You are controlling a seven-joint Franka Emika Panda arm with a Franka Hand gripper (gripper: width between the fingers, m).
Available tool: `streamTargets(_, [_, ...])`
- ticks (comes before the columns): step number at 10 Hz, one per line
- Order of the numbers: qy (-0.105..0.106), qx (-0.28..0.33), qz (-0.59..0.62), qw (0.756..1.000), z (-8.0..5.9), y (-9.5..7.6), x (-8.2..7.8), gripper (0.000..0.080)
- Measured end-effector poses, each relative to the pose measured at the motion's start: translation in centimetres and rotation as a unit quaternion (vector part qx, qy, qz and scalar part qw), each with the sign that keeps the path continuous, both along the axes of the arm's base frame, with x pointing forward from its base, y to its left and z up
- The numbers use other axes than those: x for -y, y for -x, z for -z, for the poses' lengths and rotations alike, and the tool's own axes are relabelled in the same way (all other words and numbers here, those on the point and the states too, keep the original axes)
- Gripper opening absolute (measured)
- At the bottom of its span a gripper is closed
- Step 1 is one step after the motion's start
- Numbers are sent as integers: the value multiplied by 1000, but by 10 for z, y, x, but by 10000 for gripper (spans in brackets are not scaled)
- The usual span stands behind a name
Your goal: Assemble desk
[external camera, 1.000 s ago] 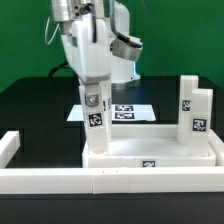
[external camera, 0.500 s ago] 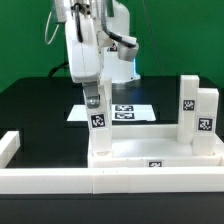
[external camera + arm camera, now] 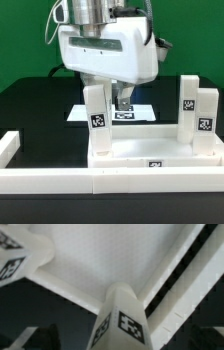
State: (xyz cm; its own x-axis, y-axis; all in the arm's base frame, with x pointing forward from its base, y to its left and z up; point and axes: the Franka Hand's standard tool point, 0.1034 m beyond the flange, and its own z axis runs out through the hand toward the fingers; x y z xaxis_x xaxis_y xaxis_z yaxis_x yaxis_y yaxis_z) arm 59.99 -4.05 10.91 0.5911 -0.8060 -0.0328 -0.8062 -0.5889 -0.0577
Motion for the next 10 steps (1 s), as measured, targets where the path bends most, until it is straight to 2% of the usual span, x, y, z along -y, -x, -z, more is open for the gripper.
streamTargets(3, [4,8,-132,991,0,0,0,649])
streamTargets(4, [12,12,-223,975,0,-2,1,649])
streamTargets(6, [13,17,-339,941,2,-3,-9,649])
streamTargets(8, [12,16,-323,946,2,-3,-8,649])
streamTargets(10, [12,15,-319,947,2,-2,-8,387])
